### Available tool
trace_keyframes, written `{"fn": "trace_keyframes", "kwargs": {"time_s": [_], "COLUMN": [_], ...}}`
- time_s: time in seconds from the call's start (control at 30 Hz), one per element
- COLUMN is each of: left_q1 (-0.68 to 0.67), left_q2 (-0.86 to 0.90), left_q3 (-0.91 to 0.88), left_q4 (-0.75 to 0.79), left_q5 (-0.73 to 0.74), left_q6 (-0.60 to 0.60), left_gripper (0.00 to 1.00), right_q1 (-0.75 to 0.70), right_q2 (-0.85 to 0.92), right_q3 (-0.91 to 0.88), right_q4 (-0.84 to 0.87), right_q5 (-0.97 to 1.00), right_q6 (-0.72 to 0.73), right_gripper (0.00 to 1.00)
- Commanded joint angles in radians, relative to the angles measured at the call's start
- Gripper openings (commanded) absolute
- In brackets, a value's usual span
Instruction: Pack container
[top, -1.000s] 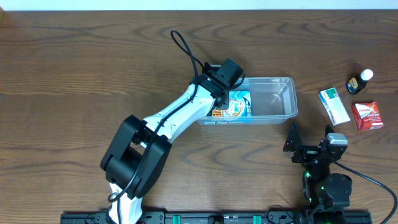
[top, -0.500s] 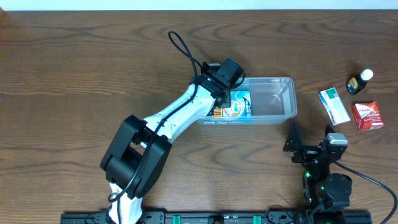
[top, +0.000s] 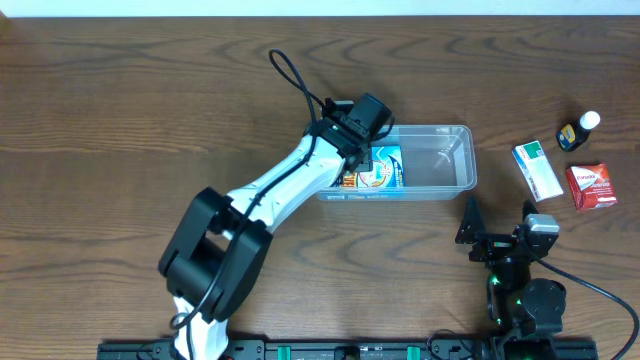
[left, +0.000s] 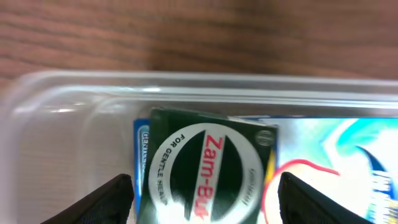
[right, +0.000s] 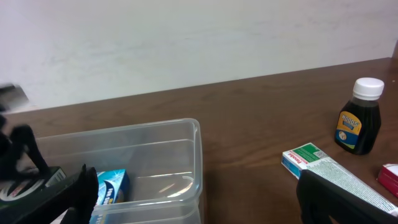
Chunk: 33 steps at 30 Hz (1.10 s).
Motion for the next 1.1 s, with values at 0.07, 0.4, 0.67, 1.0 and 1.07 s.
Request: {"fn": "trace_keyframes", "kwargs": {"time_s": [0.07,0.4,0.67,1.0,1.07], "left_q1": [0.017,0.217,0.484,0.634,0.636], "left_q2": [-0.200,-0.375,-0.378,-0.378,-0.378], "left_q3": [0.016,0.016,0.016,0.016,0.016], "left_q4": [-0.004,-0.137,-0.234,-0.240,-0.240], "left_q5": [-0.074,-0.322,-0.321,-0.321,-0.321], "left_q6": [0.050,0.098,0.098,0.098,0.098], "left_gripper": [0.77,0.98,0.98,0.98,0.98], "right_q1": [-0.004,-0.004,-0.004,-0.004,-0.004], "right_q2": [-0.004,-0.004,-0.004,-0.004,-0.004], "right_q3": [-0.002,-0.002,-0.002,-0.002,-0.002], "right_q4": [-0.004,-0.004,-0.004,-0.004,-0.004], "right_q5": [0.011,0.011,0.011,0.011,0.011], "right_q6": [0.014,0.013,0.014,0.014,0.014], "right_gripper": [0.99,0.99,0.99,0.99,0.99]}}
